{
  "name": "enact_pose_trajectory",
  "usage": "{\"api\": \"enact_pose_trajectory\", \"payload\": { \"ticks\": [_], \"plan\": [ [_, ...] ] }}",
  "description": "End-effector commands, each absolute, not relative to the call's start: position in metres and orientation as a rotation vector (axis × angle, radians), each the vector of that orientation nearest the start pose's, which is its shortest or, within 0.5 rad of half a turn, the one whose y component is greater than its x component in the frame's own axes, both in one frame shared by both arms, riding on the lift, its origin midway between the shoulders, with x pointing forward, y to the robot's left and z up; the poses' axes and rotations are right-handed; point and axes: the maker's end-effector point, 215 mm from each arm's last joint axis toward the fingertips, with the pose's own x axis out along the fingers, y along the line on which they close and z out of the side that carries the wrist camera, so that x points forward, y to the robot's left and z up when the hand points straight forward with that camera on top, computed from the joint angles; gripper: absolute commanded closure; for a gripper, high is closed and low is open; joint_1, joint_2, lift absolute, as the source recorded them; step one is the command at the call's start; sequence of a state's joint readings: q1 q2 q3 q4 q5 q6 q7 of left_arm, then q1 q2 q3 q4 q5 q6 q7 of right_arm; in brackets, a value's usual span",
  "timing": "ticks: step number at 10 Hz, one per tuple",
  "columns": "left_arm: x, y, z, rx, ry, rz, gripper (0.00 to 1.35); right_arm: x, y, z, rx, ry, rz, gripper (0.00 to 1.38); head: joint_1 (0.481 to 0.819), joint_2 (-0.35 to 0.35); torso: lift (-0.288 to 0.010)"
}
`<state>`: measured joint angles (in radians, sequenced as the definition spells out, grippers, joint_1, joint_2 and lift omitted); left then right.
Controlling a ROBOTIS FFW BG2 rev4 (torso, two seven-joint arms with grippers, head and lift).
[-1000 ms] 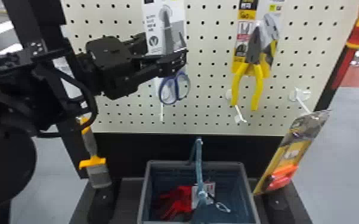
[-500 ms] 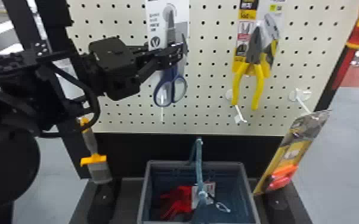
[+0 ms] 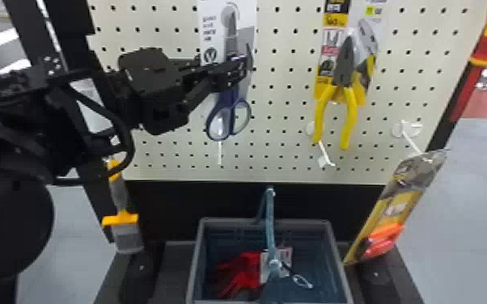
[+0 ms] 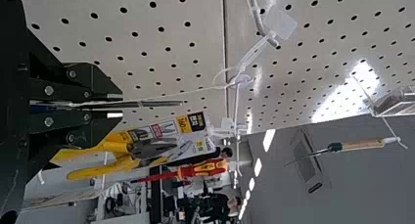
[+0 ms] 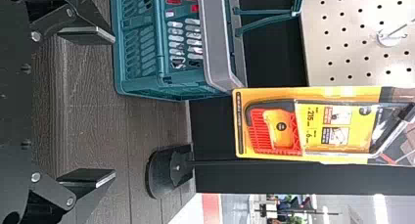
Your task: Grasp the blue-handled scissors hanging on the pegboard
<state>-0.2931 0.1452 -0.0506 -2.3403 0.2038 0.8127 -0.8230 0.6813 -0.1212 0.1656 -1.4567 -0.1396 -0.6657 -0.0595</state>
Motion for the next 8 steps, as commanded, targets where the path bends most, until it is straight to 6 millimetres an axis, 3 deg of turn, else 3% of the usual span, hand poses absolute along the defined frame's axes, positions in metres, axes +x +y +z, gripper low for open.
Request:
{"api": "enact_pose_trajectory", "payload": {
  "ticks": [1,8],
  "plan": [
    [0.4796,0.0376,-0.0309,0.125,-0.206,-1.011,1.09,0.2849,-0.2018,-0.5129,0.096,0.153,0.053,0.31,0.549,0.0,-0.1],
    [0.478,0.0377,-0.0357,0.112,-0.198,-1.017,1.09,0.2854,-0.201,-0.5132,0.095,0.153,0.052,0.31,0.549,0.0,-0.1]
  ]
}}
